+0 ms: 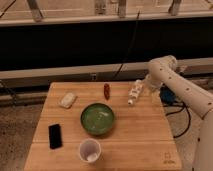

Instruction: Place the bottle in the ceramic bowl

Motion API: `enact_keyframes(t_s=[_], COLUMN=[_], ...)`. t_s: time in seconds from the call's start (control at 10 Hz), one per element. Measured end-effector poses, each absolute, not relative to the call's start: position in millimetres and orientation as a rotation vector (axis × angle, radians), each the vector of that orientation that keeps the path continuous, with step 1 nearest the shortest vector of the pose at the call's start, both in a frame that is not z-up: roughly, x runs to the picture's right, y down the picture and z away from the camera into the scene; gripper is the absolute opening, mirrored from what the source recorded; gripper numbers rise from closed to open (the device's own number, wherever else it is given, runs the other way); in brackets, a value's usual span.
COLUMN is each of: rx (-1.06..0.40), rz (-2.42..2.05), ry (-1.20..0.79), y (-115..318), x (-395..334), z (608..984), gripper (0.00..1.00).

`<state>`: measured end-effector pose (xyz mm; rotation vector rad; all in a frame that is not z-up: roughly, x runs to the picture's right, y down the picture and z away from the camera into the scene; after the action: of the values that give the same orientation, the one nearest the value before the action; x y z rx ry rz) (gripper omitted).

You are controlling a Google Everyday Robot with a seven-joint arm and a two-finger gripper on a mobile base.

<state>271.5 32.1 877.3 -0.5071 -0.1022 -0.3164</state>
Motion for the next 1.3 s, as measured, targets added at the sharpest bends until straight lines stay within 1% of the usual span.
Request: enact_keyframes(t_s=[1.3], rx=[-0.574], rz=[-0.426], ry=[-0.153], y=[30], x=[260], z=[937], gripper=[0.8])
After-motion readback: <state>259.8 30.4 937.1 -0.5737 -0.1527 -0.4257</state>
